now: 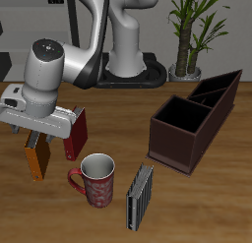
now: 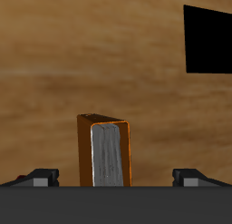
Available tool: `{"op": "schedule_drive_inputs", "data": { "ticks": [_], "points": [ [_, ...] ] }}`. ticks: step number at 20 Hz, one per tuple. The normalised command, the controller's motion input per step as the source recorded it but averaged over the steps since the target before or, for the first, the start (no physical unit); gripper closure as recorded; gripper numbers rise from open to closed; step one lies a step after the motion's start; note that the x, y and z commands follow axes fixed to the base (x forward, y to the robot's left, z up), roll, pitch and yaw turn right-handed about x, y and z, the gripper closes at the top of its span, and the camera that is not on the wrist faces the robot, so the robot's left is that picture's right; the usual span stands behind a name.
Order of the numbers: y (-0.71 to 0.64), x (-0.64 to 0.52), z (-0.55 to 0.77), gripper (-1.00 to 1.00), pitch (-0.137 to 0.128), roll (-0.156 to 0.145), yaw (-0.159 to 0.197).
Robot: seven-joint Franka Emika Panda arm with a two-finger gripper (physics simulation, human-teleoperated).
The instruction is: Place the orange book into the left desk caddy's right compartment
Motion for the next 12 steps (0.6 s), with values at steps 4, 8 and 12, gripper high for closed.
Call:
{"op": "schedule_drive_inputs", "data": {
  "ticks": [4, 8, 12],
  "points": [
    [0.01, 0.07, -0.43, 1.00, 0.039, 0.001, -0.007],
    [-0.01, 0.02, -0.28, 1.00, 0.021, 0.010, -0.014],
    [-0.04, 0.04, -0.19, 1.00, 0.017, -0.022, -0.029]
  ]
}}
